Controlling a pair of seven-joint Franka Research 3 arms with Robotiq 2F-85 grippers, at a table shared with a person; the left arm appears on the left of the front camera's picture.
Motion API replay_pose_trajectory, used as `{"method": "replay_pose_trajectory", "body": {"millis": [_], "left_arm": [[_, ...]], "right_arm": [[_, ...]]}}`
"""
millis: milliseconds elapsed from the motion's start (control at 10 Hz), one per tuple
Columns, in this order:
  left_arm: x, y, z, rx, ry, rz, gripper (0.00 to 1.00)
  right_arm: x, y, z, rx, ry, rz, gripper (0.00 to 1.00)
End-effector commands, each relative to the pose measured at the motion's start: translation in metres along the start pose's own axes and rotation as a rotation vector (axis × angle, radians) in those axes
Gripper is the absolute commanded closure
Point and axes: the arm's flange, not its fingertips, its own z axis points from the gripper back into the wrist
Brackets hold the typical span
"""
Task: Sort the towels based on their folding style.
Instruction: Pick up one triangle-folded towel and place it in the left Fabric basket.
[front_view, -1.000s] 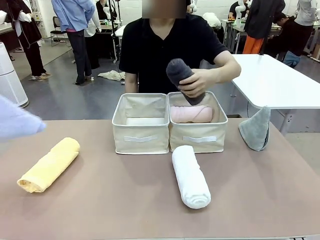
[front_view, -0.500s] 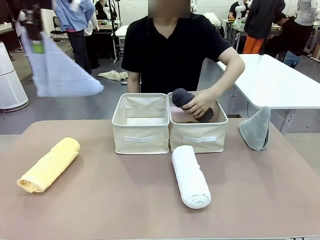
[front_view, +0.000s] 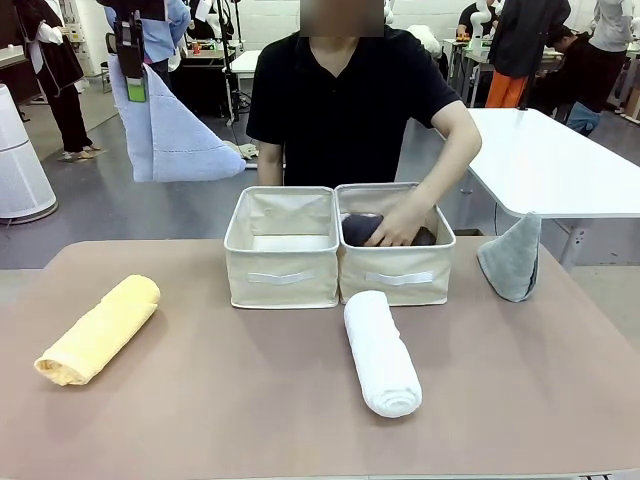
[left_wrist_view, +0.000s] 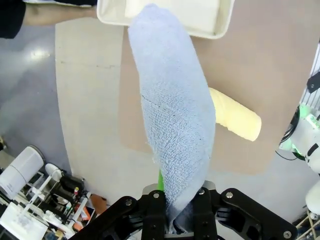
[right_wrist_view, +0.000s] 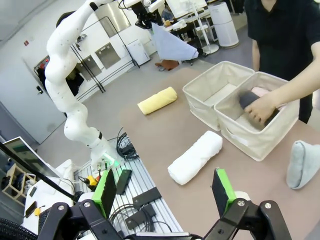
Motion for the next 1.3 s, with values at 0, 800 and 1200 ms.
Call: {"method": "replay_pose_trajectory", "body": {"millis": [0,800,1200], "left_arm": [[0.009,-0.006,-0.003,0.024,0.018,-0.034,0.83],[0.092,0.047,-0.014,0.212,-0.033,-0.303,0.83],[0.135,0.073,-0.036,0.21,-0.071,-0.422,0.83]], "right_arm": [[0.001,-0.001,0.0,0.017,-0.005,0.011,0.0],[0.001,-0.001,0.0,0.017,-0.005,0.011,0.0],[0.001,-0.001,0.0,0.017,-0.005,0.011,0.0]]}}
